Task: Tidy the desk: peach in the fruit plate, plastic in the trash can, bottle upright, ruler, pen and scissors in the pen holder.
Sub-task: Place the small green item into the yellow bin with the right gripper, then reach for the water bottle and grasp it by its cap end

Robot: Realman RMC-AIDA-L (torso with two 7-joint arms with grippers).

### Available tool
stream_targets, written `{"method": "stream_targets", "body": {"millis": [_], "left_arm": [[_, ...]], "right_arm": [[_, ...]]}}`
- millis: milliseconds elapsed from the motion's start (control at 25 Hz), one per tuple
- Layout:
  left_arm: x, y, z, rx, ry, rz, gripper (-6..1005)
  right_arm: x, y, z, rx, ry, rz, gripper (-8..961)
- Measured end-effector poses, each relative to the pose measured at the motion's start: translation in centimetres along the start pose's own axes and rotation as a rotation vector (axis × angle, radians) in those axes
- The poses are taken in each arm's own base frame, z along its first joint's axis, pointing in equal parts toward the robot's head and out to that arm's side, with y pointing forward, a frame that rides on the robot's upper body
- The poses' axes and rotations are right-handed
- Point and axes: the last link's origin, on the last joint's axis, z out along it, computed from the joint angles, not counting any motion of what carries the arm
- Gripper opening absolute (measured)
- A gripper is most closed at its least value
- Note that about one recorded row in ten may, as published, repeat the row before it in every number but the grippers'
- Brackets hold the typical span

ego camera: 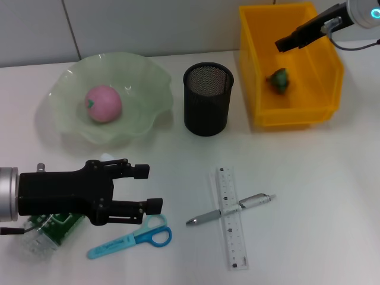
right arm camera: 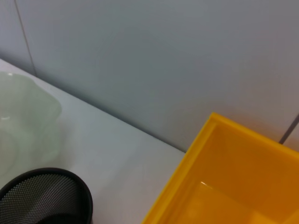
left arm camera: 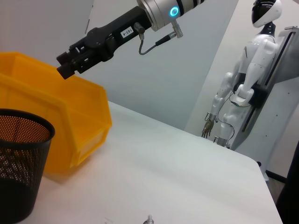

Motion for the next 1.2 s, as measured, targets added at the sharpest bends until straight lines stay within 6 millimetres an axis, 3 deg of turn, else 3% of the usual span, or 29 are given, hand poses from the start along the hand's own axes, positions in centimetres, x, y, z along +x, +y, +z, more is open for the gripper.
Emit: {"method": "stream_targets", "body": {"millis": [440, 880, 1000, 1200], "left_arm": [[0.0, 0.1, -0.1, -0.004, 0.000, 0.000, 827], [0.2, 0.1, -0.3, -0.012, 0.005, 0.003, 825], [0.3, 0.1, -0.4, -0.012, 0.012, 0.005, 824], [0.3, 0.2, -0.5, -0.015, 0.015, 0.005, 824]], "right_arm": [[-0.3, 0.0, -0.8, 0.010, -0.031, -0.003, 762], [-0.8, 3.3, -4.3, -0.290, -0.162, 0.012, 762], [0.2, 4.3, -5.2, -0.401, -0.171, -0.026, 762], [3.6, 4.9, -5.3, -0.530, -0.157, -0.116, 762]]}}
